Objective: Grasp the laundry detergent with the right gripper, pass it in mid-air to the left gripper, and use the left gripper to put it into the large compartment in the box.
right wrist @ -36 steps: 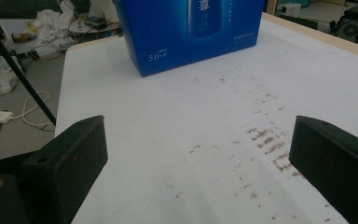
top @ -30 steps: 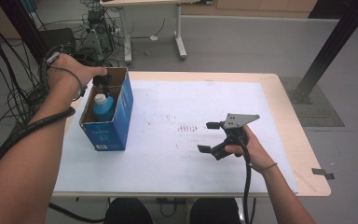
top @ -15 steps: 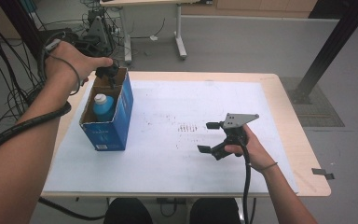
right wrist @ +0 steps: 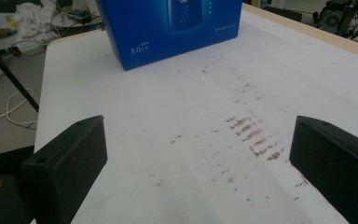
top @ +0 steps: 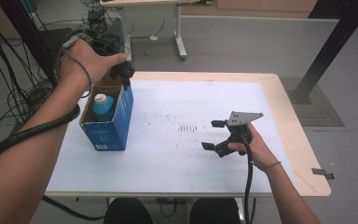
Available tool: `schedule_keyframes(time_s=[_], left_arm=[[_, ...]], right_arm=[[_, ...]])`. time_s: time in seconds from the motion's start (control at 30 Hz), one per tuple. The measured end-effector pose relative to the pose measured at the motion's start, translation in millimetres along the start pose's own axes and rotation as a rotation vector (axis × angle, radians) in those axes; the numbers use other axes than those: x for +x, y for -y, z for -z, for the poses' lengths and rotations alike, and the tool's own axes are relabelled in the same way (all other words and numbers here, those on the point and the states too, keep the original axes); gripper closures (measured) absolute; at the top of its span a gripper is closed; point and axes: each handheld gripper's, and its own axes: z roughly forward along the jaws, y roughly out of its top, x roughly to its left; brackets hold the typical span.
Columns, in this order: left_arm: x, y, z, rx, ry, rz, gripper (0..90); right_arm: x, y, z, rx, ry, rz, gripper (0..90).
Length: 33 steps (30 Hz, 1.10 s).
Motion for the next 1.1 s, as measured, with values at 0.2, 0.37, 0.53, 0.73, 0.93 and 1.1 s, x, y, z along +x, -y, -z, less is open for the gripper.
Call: schedule_keyframes(time_s=[0.2, 0.37, 0.53, 0.73, 0.93, 1.1], left_arm=[[-24.5, 1.7, 0.1, -0.017, 0.023, -0.079, 7.4], [-40.4, 1.7, -2.1, -0.029, 0.037, -0.13, 7.5], [-57.1, 0.7, -9.5, -0.026, 0.064, -0.185, 7.5], [-73.6, -1.3, -24.2, -0.015, 0.088, -0.225, 7.6], [-88.7, -1.5, -38.4, -0.008, 0.115, -0.263, 7.6], [-97.6, -2.1, -54.9, 0.004, 0.137, -0.287, 7.7]], right_arm=[[-1.2, 0.3, 3.9, 0.007, 0.021, -0.01, 3.8], [-2.8, 0.5, 9.8, 0.013, 0.043, -0.02, 3.8], [-4.4, 2.2, 15.6, 0.007, 0.063, -0.034, 3.8], [-6.0, 4.3, 21.0, 0.011, 0.086, -0.045, 3.8], [-8.5, 4.2, 26.0, 0.011, 0.109, -0.054, 3.8], [-8.6, 2.8, 29.2, 0.011, 0.126, -0.056, 3.8]])
